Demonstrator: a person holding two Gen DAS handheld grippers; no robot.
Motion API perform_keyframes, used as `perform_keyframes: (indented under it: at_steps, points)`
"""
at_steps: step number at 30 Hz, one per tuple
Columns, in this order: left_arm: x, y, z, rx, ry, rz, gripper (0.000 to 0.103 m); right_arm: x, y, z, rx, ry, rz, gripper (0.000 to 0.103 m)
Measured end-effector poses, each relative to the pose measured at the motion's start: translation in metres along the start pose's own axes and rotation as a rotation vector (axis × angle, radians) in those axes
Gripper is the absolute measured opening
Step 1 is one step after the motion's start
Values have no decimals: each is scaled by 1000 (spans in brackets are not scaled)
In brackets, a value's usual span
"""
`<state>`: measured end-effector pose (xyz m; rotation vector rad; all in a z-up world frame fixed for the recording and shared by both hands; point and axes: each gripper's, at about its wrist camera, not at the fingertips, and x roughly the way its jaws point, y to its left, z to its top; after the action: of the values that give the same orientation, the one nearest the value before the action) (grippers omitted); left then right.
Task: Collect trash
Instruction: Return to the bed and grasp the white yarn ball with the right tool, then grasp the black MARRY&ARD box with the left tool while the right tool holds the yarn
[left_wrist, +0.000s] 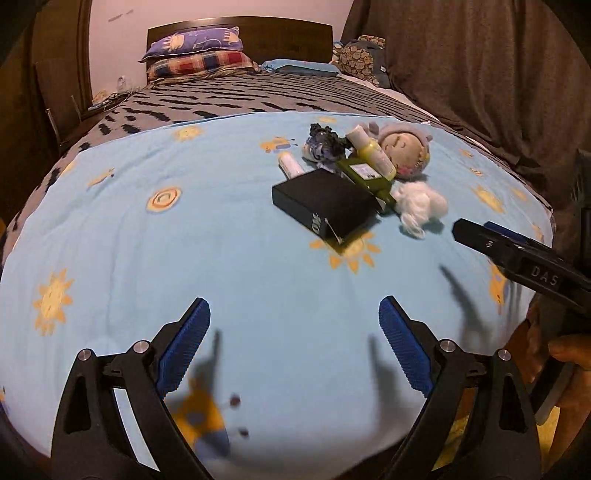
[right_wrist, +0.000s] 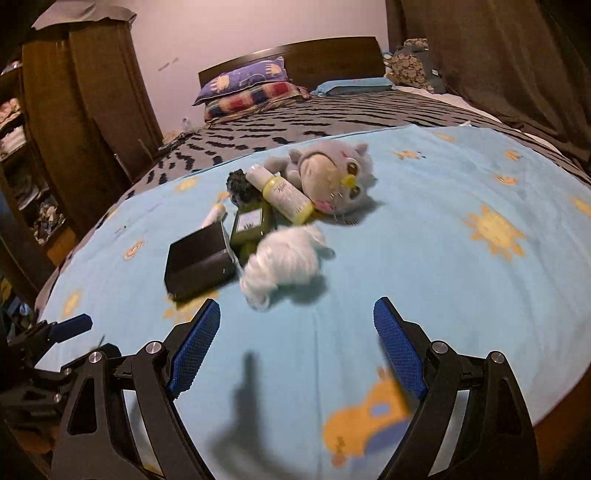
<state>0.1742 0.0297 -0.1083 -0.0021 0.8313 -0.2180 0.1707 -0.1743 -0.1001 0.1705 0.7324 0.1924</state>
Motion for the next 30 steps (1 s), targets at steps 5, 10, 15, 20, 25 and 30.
perform_keyframes:
  at_steps: [5, 10, 15, 20, 25, 30]
  points:
    - [20, 4, 17, 10, 17, -8, 88, 23, 5, 12, -21, 18, -11, 79]
    - [41, 4, 30, 24, 43, -34, 88, 46, 6, 18, -48, 60, -23, 65]
    - [58, 2, 41, 37, 50, -46, 88, 48, 9, 20, -96, 44, -39, 39]
    - [72, 1, 54, 54, 50, -48, 88, 42, -1, 20, -84, 47, -15, 39]
    - [88, 1, 67, 64, 58, -74, 96, 36, -15, 20, -51, 46, 12, 39]
    - [101, -8, 77, 120, 71, -111, 96, 39, -23, 22, -18, 56, 58, 39]
